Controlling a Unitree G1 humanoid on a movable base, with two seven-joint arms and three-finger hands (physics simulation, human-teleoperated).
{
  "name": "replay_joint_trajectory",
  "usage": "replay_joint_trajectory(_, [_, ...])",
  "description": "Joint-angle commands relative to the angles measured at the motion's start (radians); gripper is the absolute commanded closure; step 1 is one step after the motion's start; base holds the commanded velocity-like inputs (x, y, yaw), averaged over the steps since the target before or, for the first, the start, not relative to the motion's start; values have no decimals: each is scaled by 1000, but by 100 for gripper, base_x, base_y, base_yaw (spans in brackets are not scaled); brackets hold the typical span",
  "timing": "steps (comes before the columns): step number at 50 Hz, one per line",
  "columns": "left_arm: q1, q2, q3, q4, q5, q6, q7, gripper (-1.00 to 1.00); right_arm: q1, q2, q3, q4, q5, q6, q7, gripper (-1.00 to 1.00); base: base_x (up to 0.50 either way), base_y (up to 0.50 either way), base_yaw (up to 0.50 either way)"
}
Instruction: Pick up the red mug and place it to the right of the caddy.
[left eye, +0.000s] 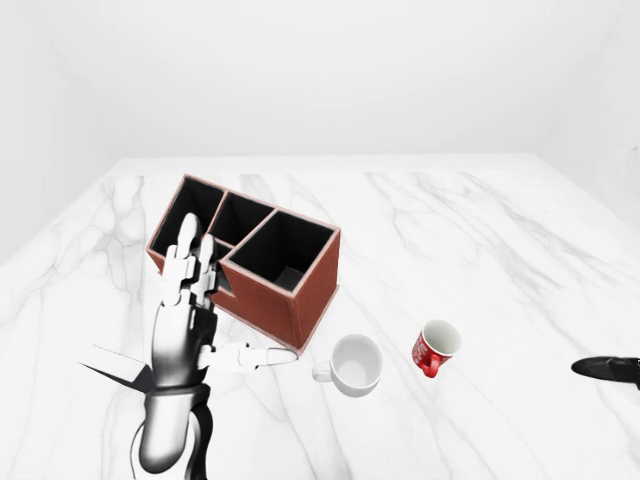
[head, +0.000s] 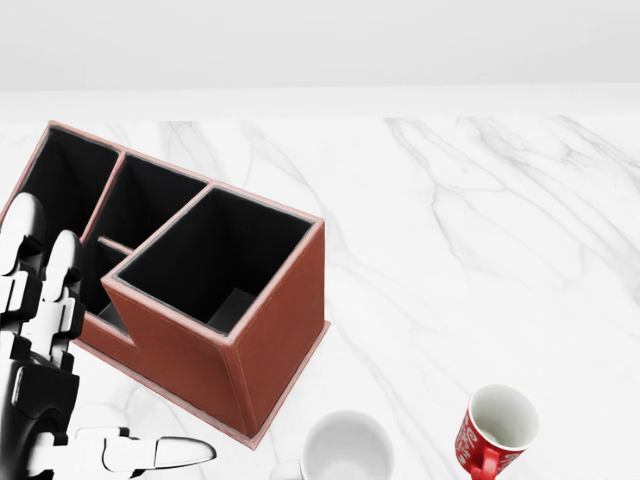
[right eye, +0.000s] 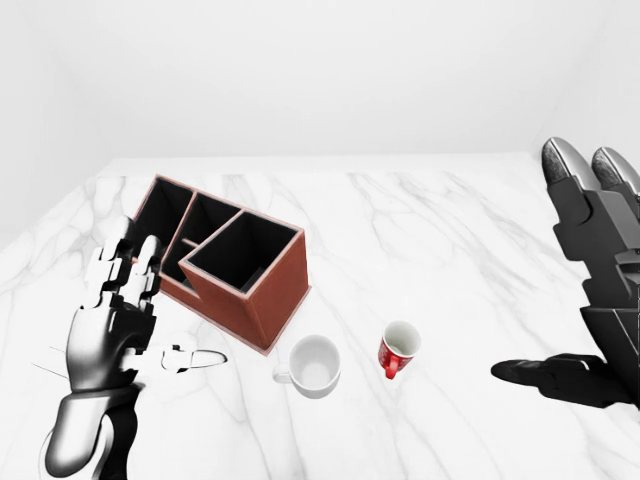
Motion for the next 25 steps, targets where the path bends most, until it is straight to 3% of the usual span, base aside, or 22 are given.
replay_joint_trajectory(1, [1, -1, 1, -2, 0, 0, -1, -100, -220, 223, 40, 0, -445, 0, 0, -100, 0, 0, 0])
replay_joint_trajectory(6, [1, 1, -3, 10, 3, 0, -1, -100, -152, 209, 101, -1, -423, 0, 0, -100, 0, 0, 0])
replay_joint_trajectory(12, [3, -1, 17, -12, -9, 0, -8, -100, -153, 157, 144, -1, -429, 0, 0, -100, 0, 0, 0])
replay_joint_trajectory(25, [0, -6, 22, -23, -8, 0, -11, -100, -104, 183, 155, -1, -400, 0, 0, -100, 0, 0, 0])
